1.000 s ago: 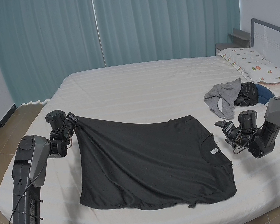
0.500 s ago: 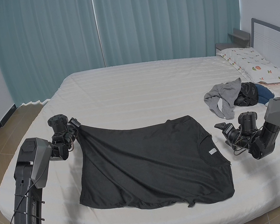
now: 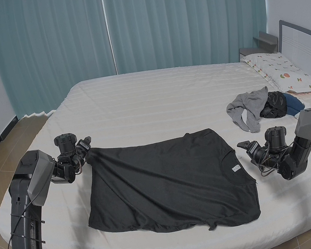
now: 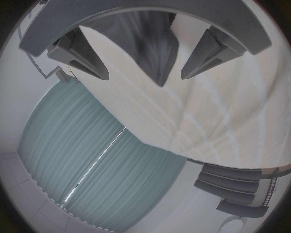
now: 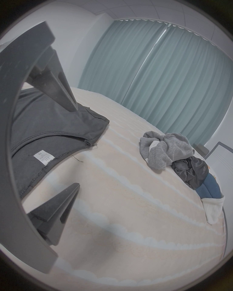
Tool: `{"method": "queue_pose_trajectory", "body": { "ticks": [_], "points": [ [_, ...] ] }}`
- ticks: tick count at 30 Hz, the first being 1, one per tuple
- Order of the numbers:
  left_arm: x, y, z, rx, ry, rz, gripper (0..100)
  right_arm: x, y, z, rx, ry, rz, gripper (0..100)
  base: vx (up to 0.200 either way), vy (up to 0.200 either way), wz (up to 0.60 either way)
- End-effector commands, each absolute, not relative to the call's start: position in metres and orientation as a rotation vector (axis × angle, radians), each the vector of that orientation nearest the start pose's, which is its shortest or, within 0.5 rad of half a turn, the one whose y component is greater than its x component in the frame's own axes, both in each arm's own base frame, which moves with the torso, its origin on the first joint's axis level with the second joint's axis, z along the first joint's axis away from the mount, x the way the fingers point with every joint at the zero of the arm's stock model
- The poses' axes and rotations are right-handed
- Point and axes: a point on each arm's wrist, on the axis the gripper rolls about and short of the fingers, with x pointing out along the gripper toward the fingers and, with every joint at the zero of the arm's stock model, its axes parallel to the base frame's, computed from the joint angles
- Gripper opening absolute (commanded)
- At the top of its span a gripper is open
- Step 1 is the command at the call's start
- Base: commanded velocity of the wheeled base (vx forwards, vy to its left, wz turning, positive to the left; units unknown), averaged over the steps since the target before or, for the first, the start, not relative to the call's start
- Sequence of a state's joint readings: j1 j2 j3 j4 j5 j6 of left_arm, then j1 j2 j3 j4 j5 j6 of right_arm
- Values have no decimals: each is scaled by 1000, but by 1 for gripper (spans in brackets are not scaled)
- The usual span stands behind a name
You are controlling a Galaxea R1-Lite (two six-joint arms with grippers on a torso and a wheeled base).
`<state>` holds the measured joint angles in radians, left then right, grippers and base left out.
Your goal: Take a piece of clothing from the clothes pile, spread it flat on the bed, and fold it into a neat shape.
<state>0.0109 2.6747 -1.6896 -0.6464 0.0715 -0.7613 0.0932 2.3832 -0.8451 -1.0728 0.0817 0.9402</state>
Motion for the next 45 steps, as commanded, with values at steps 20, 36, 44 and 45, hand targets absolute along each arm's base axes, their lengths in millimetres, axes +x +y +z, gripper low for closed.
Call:
{"method": "queue_pose_trajectory", "body": {
  "ticks": [20,36,44,45],
  "points": [
    [301,-27,61,-1004,671,134,100,300,62,24,796,635,22,100,-70,0,0],
    [305,-35,14,-988,766,180,100,293,60,15,796,677,3,100,-100,0,0],
    [318,-43,1,-970,754,182,100,293,61,13,791,684,4,100,0,0,0],
    [324,-44,-4,-961,746,196,100,292,63,13,790,689,10,100,0,0,0]
  ]
}}
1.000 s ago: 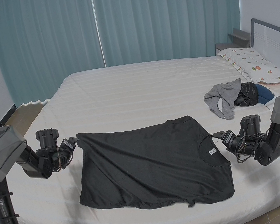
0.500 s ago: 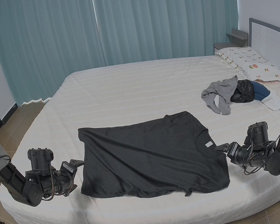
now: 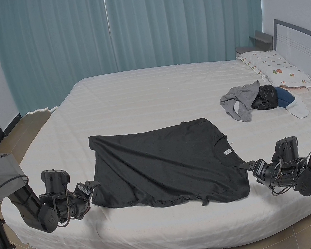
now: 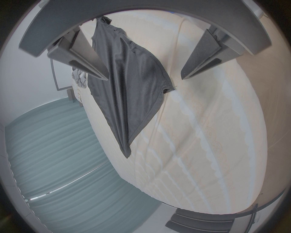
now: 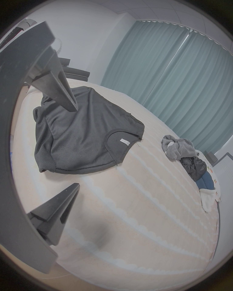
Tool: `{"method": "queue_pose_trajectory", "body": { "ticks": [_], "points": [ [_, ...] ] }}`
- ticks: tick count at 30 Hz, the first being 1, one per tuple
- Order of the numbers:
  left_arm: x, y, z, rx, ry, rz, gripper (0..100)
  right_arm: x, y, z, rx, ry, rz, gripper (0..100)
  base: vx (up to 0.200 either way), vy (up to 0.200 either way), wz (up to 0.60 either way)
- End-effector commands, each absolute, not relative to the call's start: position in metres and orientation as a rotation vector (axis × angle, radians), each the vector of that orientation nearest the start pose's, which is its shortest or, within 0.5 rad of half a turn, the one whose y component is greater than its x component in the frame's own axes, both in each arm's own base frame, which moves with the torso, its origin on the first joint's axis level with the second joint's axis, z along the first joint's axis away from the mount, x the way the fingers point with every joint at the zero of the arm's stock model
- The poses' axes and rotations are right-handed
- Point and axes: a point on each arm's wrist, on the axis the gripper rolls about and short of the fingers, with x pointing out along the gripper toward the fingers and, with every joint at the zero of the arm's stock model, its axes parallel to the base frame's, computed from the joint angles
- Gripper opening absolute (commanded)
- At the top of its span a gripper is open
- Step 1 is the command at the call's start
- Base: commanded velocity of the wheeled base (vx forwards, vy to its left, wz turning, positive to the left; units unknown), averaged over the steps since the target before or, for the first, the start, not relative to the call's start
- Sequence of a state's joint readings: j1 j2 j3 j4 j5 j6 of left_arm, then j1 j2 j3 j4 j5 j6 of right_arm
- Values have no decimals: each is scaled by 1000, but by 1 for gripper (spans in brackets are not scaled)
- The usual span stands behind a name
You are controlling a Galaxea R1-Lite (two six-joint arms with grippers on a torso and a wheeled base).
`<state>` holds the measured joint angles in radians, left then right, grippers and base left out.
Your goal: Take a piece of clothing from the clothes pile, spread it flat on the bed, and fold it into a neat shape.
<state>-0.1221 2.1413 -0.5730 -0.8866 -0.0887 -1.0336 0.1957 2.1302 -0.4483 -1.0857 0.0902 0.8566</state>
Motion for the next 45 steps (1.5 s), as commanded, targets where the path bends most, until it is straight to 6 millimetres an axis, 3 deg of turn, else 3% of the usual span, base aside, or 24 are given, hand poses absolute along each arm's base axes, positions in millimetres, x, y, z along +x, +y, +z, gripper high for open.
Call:
{"method": "queue_pose_trajectory", "body": {
  "ticks": [1,17,18,32,39,45],
  "points": [
    [325,-44,-4,-958,741,204,100,292,64,12,787,691,12,100,0,0,0],
    [345,-46,-18,-865,705,235,100,292,69,8,777,710,22,100,0,0,0],
    [345,-46,-19,-860,702,240,0,292,70,8,776,712,24,100,0,0,0],
    [336,-48,-22,-845,723,260,0,288,70,2,767,736,12,100,0,0,0],
    [316,-40,-6,-856,716,277,0,288,72,-5,764,759,9,100,0,0,0],
    [296,-18,17,-882,667,316,0,295,74,-17,762,779,2,100,0,0,0]
  ]
}}
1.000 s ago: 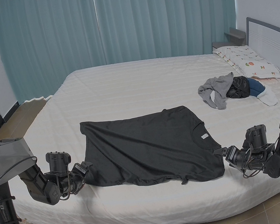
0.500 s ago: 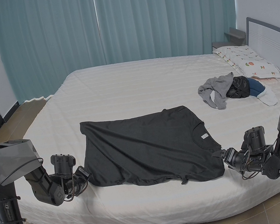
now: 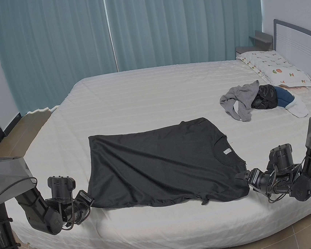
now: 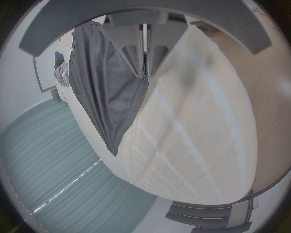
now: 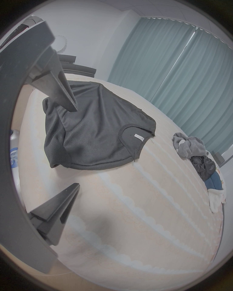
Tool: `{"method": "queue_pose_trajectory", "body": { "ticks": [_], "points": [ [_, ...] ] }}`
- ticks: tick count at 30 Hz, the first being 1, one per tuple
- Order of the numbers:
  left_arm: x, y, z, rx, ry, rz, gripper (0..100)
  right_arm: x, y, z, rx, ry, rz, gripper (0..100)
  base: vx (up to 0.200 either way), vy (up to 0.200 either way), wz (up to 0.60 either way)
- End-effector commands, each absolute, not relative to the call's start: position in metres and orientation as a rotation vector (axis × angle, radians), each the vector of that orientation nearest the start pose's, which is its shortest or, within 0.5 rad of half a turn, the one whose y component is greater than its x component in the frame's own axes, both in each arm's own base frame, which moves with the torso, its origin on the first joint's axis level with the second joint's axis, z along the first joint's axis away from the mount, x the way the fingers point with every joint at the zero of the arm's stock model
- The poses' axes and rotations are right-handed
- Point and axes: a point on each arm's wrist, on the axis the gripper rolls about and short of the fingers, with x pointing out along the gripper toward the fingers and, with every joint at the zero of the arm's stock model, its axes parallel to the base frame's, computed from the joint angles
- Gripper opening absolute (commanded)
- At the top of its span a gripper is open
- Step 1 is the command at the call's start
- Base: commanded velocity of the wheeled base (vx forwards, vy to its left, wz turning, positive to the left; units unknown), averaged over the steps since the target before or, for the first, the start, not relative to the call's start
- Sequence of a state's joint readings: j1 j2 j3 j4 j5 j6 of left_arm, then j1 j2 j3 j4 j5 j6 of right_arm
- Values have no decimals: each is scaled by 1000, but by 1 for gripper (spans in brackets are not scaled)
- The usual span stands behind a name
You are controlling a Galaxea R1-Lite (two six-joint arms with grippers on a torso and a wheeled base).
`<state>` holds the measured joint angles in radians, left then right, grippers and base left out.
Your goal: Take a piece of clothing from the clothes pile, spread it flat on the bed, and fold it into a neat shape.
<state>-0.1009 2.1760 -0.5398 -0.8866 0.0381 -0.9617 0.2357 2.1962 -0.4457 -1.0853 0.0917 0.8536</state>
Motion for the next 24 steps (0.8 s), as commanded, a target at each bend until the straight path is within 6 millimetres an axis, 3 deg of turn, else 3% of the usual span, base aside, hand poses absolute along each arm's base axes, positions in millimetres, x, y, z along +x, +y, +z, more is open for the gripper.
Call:
{"method": "queue_pose_trajectory", "body": {
  "ticks": [1,8,16,17,24],
  "points": [
    [292,-15,19,-884,662,325,0,298,74,-18,766,772,5,100,0,0,0],
    [284,-4,32,-897,623,341,0,307,74,-21,774,752,4,100,0,0,0],
    [278,6,34,-842,619,349,0,312,75,-21,770,740,11,100,0,0,0],
    [278,7,35,-841,617,350,0,312,75,-21,770,740,11,0,0,0,0],
    [282,11,35,-853,601,355,0,321,75,-8,779,680,33,0,0,0,0]
  ]
}}
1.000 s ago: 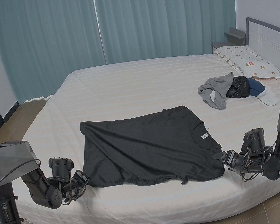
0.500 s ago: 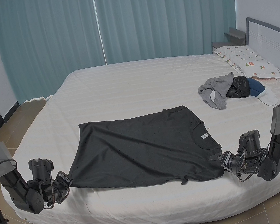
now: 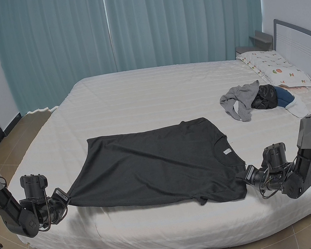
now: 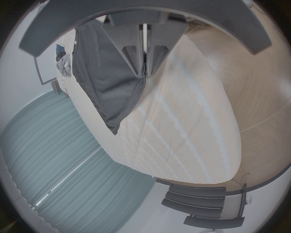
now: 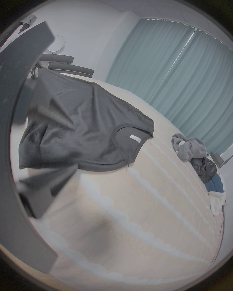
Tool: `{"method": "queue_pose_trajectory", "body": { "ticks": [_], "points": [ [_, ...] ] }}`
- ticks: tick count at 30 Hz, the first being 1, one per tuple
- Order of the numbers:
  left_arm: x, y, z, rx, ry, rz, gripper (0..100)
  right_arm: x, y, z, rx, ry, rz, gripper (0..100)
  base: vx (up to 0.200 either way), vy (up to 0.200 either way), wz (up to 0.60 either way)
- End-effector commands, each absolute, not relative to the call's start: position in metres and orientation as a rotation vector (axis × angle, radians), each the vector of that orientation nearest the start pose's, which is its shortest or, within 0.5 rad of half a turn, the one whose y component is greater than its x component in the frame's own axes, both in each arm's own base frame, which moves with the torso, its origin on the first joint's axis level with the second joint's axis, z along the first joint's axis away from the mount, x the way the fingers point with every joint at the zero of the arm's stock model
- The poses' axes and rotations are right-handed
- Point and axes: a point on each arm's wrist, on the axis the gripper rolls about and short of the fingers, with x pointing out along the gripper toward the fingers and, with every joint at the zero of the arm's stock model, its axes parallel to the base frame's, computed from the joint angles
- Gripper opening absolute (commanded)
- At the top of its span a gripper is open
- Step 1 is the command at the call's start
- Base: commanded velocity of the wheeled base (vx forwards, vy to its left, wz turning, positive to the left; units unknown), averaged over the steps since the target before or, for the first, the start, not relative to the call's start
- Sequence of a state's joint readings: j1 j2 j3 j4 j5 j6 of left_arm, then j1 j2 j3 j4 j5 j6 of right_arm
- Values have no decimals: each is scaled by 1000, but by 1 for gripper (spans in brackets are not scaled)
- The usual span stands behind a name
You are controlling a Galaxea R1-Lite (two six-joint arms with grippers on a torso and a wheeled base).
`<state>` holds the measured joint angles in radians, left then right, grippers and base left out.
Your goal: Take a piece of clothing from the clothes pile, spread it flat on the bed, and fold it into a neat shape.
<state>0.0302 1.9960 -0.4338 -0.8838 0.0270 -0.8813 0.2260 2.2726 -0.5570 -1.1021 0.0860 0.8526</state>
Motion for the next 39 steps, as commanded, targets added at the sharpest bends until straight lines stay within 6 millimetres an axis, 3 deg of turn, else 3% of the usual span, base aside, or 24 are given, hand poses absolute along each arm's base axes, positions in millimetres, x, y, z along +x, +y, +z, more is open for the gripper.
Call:
{"method": "queue_pose_trajectory", "body": {
  "ticks": [1,12,16,25,29,31,32,39],
  "points": [
    [284,15,36,-863,588,361,0,324,74,-4,783,664,35,0,0,0,0],
    [300,21,37,-989,538,394,0,380,81,6,797,609,46,0,0,0,0],
    [312,22,24,-1036,557,411,0,408,90,2,794,593,55,0,0,0,0],
    [314,23,24,-1044,549,412,0,450,103,-3,789,582,55,0,0,0,0],
    [314,22,24,-1043,551,412,0,458,106,-6,784,585,43,0,0,0,0],
    [314,22,23,-1044,553,411,0,462,108,-17,777,598,40,0,0,0,0],
    [314,22,22,-1043,556,413,0,462,108,-18,771,597,41,100,0,0,0],
    [314,22,20,-1043,563,417,0,466,105,-15,780,529,67,100,0,0,0]
  ]
}}
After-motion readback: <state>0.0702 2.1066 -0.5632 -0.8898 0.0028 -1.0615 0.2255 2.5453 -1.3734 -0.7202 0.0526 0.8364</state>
